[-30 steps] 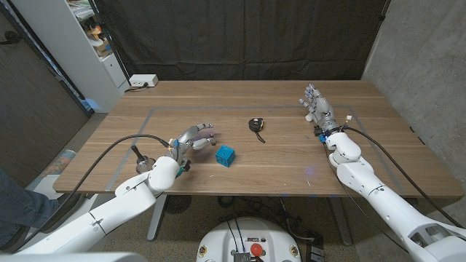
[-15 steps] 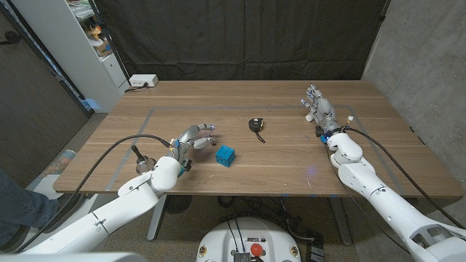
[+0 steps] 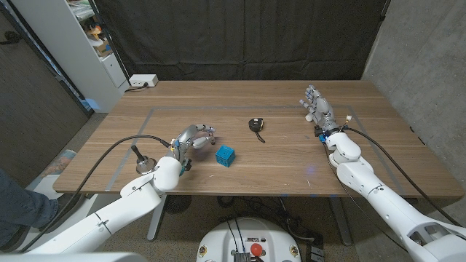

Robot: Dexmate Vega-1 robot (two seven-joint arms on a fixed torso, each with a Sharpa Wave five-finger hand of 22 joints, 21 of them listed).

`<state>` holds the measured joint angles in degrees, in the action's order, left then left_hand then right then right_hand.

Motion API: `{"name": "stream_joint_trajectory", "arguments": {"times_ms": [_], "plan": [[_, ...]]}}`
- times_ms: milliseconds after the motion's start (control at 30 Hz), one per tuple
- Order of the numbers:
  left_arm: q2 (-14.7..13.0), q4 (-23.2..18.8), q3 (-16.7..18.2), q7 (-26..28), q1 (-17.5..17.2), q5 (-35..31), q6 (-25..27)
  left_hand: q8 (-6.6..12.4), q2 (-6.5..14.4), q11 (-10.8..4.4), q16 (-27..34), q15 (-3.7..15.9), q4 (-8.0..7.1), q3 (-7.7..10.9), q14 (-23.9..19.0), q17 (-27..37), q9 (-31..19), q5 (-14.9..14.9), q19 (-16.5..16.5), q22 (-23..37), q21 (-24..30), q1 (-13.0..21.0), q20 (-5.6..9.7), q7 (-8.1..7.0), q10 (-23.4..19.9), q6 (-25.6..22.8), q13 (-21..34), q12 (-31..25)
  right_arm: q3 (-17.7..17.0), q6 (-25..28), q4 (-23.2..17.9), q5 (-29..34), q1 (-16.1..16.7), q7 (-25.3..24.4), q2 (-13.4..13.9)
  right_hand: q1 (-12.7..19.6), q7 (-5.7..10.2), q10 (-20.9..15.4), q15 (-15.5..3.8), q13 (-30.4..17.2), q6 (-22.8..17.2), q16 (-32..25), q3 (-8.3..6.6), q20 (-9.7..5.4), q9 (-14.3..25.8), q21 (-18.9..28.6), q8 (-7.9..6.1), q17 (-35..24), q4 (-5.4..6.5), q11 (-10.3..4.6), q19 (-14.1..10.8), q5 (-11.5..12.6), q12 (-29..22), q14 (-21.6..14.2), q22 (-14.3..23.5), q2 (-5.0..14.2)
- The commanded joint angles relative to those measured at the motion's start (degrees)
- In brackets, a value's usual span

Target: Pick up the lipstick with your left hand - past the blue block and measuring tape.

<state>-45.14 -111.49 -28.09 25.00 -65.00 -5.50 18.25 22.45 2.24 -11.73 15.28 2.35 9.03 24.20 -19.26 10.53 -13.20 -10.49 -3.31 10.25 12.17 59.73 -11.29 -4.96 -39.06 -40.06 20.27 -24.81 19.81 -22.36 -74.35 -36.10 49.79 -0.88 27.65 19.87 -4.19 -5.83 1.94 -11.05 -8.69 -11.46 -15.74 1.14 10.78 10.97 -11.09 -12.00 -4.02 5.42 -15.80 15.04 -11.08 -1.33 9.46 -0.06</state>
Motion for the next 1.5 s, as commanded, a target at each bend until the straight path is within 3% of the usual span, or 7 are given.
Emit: {"name": "stream_joint_trajectory", "arguments": {"times_ms": [33,300,1500], "plan": [[2.1,-0.2,-0.5,2.9,0.2,-1.0,3.1,1.62,1.1,0.1,0.8,2.28,0.01,-0.47,-2.5,0.1,-0.2,0.2,2.4,0.1,0.7,1.6,0.55,-0.03,-3.3,-3.3,1.5,-0.9,0.2,0.4,0.7,-0.1,-0.5,0.3,-0.2,-0.2,0.53,-0.2,0.15,-0.1,0.1,-0.3,-0.17,0.13,0.1,-0.3,-0.08,0.0,-0.37,-0.31,0.2,0.1,-0.3,-0.1,0.3,0.17],[2.3,-0.6,-0.9,3.2,0.3,-1.1,3.8,2.79,1.5,0.01,1.0,2.78,0.16,-0.99,-4.1,0.0,0.0,0.0,3.9,0.0,0.7,2.6,0.75,0.29,-6.2,-6.0,2.4,-1.3,0.1,0.4,0.9,-0.3,-0.5,0.7,-0.1,-0.2,0.59,-0.1,0.19,-0.1,0.1,-0.3,-0.14,0.12,0.1,-0.3,-0.07,0.0,-0.41,-0.29,0.4,0.1,-0.3,-0.1,0.3,0.18],[0.7,-2.0,1.4,3.9,-0.9,-1.6,-0.2,3.42,1.1,0.38,0.2,2.8,-0.31,-2.54,-4.9,-0.2,0.1,0.2,4.0,0.1,0.0,2.2,-0.16,0.54,-7.0,-7.1,3.9,-0.5,-0.6,1.2,-4.3,1.1,2.1,-2.7,1.5,-0.3,0.64,-0.1,0.18,-0.1,0.0,-0.3,-0.05,0.18,0.1,-0.3,-0.12,0.0,-0.58,-0.21,0.6,0.2,-0.3,-0.1,0.3,0.23]]}}
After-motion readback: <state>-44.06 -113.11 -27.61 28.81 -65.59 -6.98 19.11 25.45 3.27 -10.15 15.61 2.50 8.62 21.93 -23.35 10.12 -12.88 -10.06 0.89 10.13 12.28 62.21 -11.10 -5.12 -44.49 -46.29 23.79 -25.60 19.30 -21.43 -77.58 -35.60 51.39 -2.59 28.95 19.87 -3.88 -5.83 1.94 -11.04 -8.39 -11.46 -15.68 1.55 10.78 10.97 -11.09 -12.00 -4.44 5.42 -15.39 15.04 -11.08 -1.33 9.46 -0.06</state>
